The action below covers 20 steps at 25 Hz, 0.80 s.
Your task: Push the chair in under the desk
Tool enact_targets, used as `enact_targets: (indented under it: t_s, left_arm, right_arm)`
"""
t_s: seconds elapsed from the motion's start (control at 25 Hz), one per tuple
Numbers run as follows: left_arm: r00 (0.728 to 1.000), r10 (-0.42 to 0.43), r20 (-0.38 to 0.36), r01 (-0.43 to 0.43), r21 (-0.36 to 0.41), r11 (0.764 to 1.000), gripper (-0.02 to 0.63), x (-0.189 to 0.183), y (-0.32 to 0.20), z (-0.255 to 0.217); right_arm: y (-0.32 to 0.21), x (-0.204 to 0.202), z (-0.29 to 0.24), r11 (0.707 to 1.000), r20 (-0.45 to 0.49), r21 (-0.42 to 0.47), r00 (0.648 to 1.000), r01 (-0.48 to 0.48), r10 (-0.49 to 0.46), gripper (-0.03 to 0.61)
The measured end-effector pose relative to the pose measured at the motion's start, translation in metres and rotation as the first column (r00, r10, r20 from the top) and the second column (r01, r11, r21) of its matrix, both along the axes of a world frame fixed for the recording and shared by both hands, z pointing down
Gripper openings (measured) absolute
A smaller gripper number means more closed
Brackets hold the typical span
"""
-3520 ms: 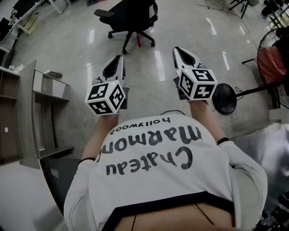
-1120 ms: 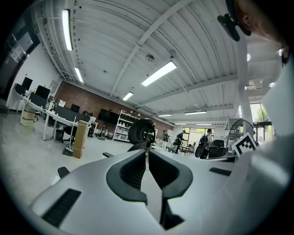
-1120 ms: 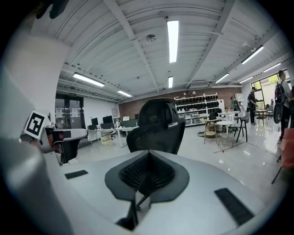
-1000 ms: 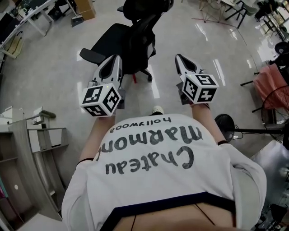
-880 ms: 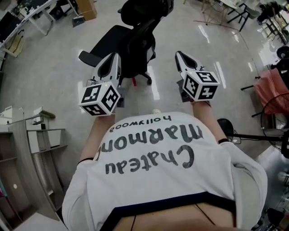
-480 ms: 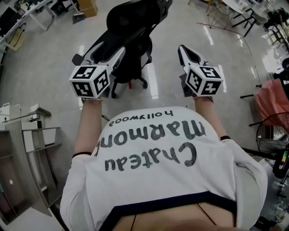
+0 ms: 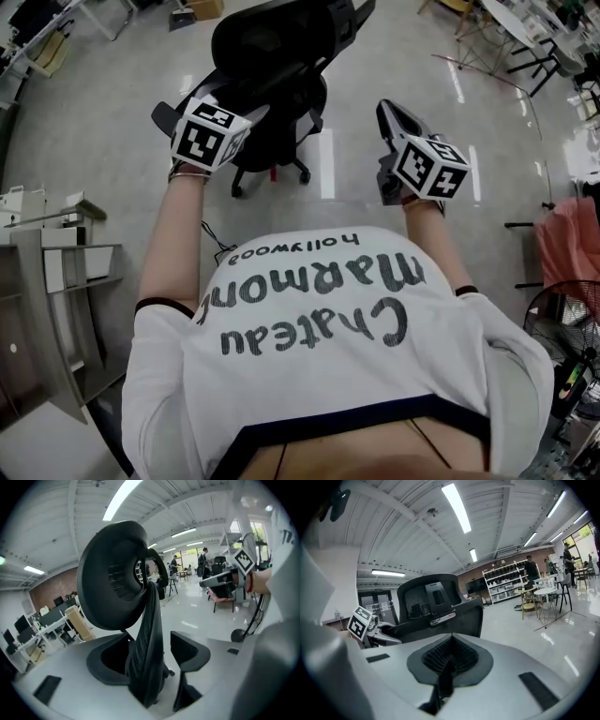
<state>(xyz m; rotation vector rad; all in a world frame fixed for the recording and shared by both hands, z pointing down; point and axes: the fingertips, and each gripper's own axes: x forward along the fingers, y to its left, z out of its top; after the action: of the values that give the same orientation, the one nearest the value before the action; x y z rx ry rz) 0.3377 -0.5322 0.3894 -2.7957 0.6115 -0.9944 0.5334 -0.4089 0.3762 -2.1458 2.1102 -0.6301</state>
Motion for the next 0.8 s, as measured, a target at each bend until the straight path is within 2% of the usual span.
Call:
enact_targets:
  t_s: [0.08,0.16,0.24,0.6,0.8]
  left_arm:
    - [0.998,-0.010,0.061,0.005,0.075,0.997,0.183,-0.003,-0.003,0.005]
    - [0.994,0.015,0.106,-0.032,0.158,0.987,0.138,-0.004,-0.001,0.007]
    - [0.991,0.032,0.132,-0.058,0.198,0.979,0.115,-0.005,0.003,0.008]
    - [0.988,0.082,0.130,-0.099,0.131,0.986,0.104,-0.018,0.016,0.006]
    - [0.989,0.077,0.128,-0.089,0.096,0.991,0.114,-0.044,0.033,0.003]
  right_arm:
    - [-0.003,0.000,0.007,1.000,-0.002,-0.005,1.000,0.012,-0.012,0.009]
    - [-0.005,-0.001,0.011,1.000,-0.016,-0.010,1.000,0.025,-0.025,0.009]
    - [-0.009,-0.003,0.011,0.999,-0.020,-0.009,0.999,0.040,-0.040,0.009]
    - [-0.024,-0.019,-0.003,0.992,-0.027,0.006,0.992,0.125,-0.125,0.009]
    - [-0.012,-0.016,-0.013,0.994,-0.019,0.012,0.993,0.113,-0.112,0.009]
